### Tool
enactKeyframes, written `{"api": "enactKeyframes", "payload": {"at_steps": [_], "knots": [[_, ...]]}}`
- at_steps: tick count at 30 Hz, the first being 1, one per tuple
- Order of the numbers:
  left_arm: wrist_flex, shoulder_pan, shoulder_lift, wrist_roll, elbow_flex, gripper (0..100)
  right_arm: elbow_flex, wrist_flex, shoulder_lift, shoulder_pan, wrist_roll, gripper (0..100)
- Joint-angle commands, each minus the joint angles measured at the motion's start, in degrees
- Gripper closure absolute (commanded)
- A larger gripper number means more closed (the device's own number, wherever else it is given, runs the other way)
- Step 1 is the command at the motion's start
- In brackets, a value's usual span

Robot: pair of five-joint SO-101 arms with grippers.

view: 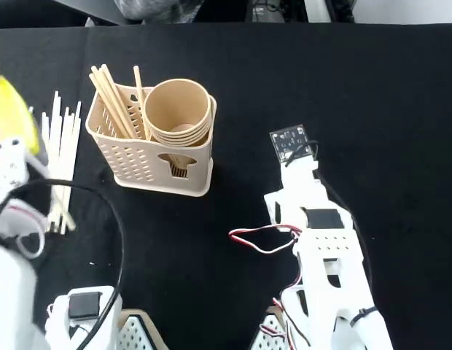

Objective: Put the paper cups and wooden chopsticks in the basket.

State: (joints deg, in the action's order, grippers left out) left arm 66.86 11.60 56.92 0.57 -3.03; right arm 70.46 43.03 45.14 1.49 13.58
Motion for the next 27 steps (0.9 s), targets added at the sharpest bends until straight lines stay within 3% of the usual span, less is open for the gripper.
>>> {"api": "enactKeyframes", "payload": {"at_steps": [1, 4, 9, 15, 27], "knots": [[-16.3, -0.7, 11.1, -0.2, 17.9, 97, -0.2, -0.7, 0.3, -0.9, 0.5, 97.0], [-30.7, -0.7, 19.9, 0.3, 30.0, 97, -0.2, -0.7, 0.3, -0.9, 0.5, 97.0], [-49.2, -0.2, 29.5, 13.0, 46.7, 97, -0.2, -0.7, 0.3, -0.9, 0.5, 97.0], [-55.3, -0.8, 26.4, 15.8, 50.8, 97, -0.2, -0.7, 0.3, -0.9, 0.5, 97.0], [-60.1, -0.3, -2.5, 17.7, 38.5, 97, -0.3, -0.7, 0.3, -0.9, 0.5, 97.0]]}}
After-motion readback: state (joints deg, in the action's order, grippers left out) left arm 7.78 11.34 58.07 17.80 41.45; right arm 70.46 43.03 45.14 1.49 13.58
